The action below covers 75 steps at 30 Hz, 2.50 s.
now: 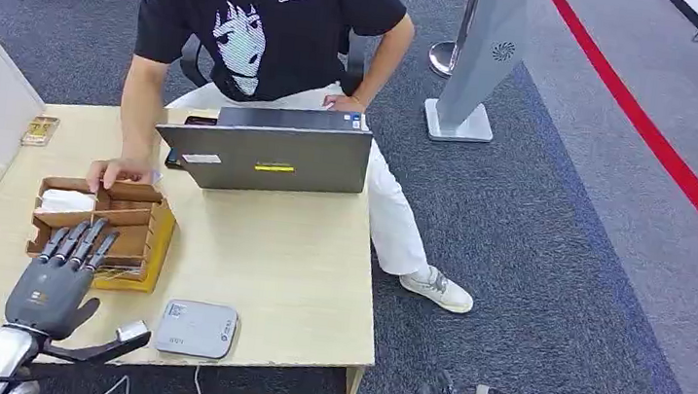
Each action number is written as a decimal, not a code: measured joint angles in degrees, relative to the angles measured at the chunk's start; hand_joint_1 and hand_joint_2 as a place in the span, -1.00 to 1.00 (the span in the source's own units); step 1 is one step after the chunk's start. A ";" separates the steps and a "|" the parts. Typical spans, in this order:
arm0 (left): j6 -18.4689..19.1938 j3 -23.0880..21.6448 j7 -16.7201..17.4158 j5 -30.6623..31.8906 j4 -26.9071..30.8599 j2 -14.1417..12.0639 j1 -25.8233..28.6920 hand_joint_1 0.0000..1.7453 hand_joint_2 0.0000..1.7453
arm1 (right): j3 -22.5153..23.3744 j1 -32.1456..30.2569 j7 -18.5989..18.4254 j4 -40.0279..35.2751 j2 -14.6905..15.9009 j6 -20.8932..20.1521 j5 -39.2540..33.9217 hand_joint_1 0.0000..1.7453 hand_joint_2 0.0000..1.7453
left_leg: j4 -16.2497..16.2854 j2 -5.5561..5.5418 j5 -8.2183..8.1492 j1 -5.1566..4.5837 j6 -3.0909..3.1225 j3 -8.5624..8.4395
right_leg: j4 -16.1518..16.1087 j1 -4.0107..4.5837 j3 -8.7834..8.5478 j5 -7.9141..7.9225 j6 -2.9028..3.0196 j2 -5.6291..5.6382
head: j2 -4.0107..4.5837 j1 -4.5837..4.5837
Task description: Pass the card to the sensor for recognition and then transmit it.
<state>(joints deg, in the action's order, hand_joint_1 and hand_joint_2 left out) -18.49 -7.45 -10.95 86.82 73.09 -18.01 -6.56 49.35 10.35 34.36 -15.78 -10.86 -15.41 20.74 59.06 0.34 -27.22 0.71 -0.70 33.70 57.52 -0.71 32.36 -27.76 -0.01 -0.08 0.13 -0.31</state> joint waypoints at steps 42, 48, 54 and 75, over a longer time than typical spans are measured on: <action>-4.72 2.75 1.25 2.84 -0.76 2.64 -1.32 -1.00 1.00 | -0.88 -0.06 -0.09 0.15 0.00 -0.92 -1.18 -1.00 1.00 | 0.00 0.00 0.00 0.00 0.00 0.00 | 0.00 0.00 0.00 0.00 0.00 0.00 | 0.00 0.00; -4.63 2.75 0.81 2.88 -0.76 2.95 -1.33 1.00 1.00 | -0.87 -0.06 -0.07 0.15 0.00 -0.94 -1.55 -1.00 1.00 | 0.00 0.00 0.00 -0.01 0.00 0.00 | 0.00 0.00 0.00 0.00 0.00 0.00 | 0.00 0.00; -3.93 2.75 0.72 2.77 -0.76 3.06 -1.33 1.00 1.00 | -0.87 -0.06 -0.04 0.15 0.00 -0.96 -1.57 -1.00 1.00 | 0.00 0.00 0.00 0.00 0.00 0.00 | 0.00 0.00 0.00 0.00 0.00 0.00 | 0.00 0.00; -3.47 2.75 0.57 2.73 -0.76 3.08 -1.31 1.00 1.00 | -0.87 -0.06 -0.04 0.15 0.00 -1.03 -2.19 -1.00 1.00 | 0.00 0.00 0.00 0.00 0.00 0.00 | 0.00 0.00 0.00 0.00 0.00 0.00 | 0.00 0.00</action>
<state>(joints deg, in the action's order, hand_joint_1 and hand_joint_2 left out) -21.97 -4.70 -10.38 89.55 72.32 -14.93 -7.87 48.48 10.29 34.32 -15.63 -10.86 -16.44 18.56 59.06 0.34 -27.21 0.71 -0.70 33.70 57.53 -0.72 32.37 -27.75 -0.01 -0.08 0.13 -0.31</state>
